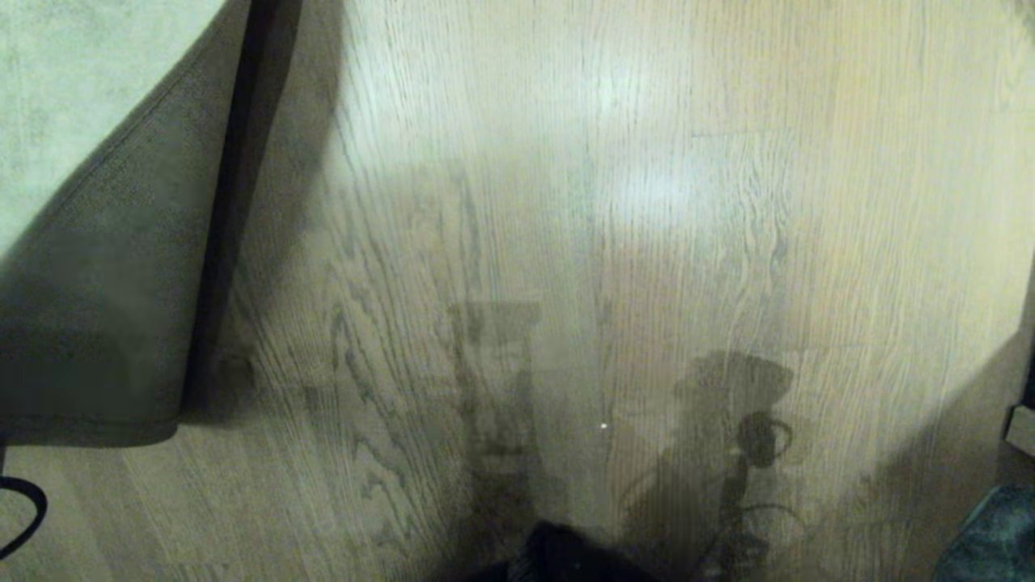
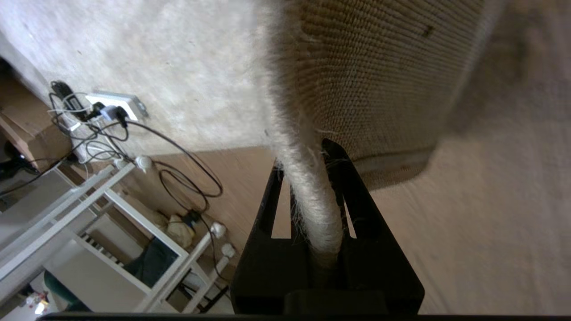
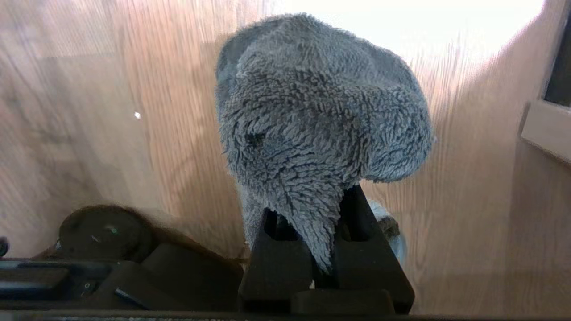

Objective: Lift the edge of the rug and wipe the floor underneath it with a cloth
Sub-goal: Wipe the floor under the carpet with a rag

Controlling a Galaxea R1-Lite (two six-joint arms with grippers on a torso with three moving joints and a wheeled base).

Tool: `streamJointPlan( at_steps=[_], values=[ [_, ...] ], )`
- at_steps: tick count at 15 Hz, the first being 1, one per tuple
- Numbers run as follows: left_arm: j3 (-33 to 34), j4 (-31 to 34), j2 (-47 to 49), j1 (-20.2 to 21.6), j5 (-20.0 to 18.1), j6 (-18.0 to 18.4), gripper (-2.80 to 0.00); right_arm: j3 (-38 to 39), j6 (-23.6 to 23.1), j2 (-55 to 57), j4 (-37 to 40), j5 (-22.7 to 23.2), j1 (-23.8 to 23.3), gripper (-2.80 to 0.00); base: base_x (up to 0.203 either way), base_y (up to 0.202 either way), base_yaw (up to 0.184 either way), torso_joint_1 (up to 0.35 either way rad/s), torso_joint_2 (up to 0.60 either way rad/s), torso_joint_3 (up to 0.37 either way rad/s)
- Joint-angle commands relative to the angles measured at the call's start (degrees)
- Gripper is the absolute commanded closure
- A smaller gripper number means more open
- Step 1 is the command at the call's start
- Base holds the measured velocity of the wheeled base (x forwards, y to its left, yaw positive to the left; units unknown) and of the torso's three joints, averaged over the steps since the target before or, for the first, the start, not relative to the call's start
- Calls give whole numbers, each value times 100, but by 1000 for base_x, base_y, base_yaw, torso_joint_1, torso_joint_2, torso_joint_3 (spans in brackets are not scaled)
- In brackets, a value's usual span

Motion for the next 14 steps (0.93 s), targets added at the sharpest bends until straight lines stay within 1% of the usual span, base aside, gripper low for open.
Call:
streamJointPlan(
  at_steps=[1, 14],
  values=[
    [-9, -36, 14, 3, -6, 14, 0, 0, -2, 9, -5, 5, -7, 0, -16, -41, -3, -7, -7, -2],
    [-23, -36, -101, -5, -15, -21, 0, 0, -2, 9, -13, 5, -7, 0, 0, 0, 0, 0, 0, 0]
  ],
)
